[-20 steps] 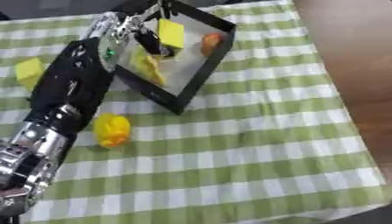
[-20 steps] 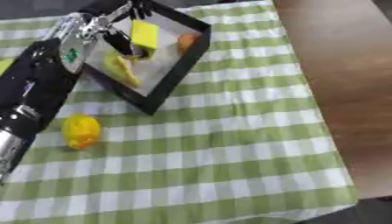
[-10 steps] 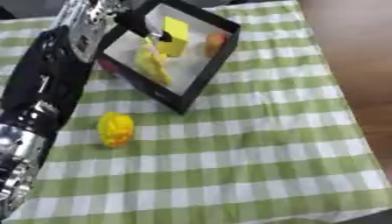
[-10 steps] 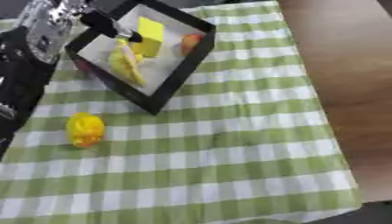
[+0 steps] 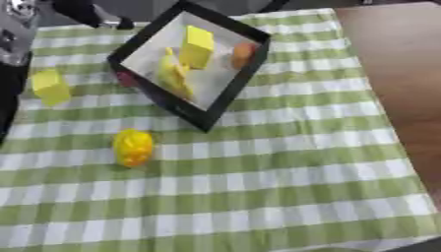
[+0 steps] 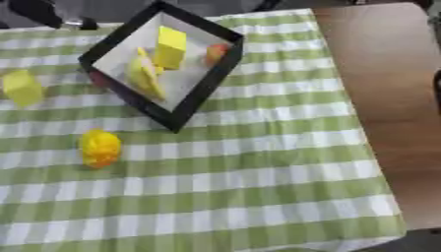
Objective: Pick up objects on the table and place them in the box.
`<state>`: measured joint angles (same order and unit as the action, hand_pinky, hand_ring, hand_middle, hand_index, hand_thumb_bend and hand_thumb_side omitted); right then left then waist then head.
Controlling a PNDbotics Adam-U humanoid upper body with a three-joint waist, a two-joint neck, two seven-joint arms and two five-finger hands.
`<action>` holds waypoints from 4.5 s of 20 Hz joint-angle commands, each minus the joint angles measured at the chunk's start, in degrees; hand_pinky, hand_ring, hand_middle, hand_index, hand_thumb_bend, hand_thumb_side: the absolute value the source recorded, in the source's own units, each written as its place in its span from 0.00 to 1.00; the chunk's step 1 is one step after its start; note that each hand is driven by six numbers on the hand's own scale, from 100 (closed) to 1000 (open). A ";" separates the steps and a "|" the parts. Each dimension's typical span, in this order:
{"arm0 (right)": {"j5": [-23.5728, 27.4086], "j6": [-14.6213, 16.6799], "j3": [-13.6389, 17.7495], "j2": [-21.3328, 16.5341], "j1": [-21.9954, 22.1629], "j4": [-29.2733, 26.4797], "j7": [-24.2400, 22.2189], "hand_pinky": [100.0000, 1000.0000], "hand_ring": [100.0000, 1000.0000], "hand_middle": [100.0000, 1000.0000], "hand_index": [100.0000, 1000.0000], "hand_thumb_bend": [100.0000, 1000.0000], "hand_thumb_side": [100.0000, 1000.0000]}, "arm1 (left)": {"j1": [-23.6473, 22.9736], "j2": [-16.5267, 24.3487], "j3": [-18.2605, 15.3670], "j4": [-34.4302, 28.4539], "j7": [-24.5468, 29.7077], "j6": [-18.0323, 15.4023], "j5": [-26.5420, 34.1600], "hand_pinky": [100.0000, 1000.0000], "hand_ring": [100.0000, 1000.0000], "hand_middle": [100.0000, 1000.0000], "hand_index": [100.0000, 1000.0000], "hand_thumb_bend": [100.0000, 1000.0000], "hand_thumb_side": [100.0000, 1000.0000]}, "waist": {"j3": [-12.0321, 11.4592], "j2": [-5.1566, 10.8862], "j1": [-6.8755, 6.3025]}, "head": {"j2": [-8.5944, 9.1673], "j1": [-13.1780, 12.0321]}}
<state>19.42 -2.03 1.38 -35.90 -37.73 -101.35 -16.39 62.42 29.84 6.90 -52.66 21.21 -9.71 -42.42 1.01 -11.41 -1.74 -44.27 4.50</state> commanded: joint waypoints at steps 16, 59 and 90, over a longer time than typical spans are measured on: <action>-0.39 0.59 0.85 -2.25 -0.34 0.31 0.25 1.00 0.77 0.66 0.81 0.02 0.32 | -2.73 10.15 -2.47 10.46 14.72 -2.65 0.57 0.89 0.80 0.76 0.85 0.79 0.23 | 0.23 1.78 0.97 | 0.15 -0.35; -1.35 0.75 0.88 -1.70 -1.27 1.73 -0.86 1.00 0.77 0.66 0.81 0.00 0.37 | -2.12 6.00 -4.66 13.17 11.35 1.20 -0.35 0.76 0.58 0.49 0.59 0.25 0.00 | 1.16 -0.80 1.29 | 0.15 -3.38; 0.16 0.48 -0.98 1.63 -6.19 0.84 -1.81 1.00 0.78 0.66 0.81 0.00 0.34 | 6.47 -11.86 0.11 8.34 1.13 -3.35 -9.97 0.73 0.58 0.53 0.60 0.34 0.00 | 9.11 -1.26 0.96 | 0.37 -7.79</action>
<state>19.01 -1.59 0.09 -33.49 -42.86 -99.51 -18.05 67.86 17.72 7.65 -44.77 23.16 -12.91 -50.75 10.08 -12.80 -0.98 -44.26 -2.91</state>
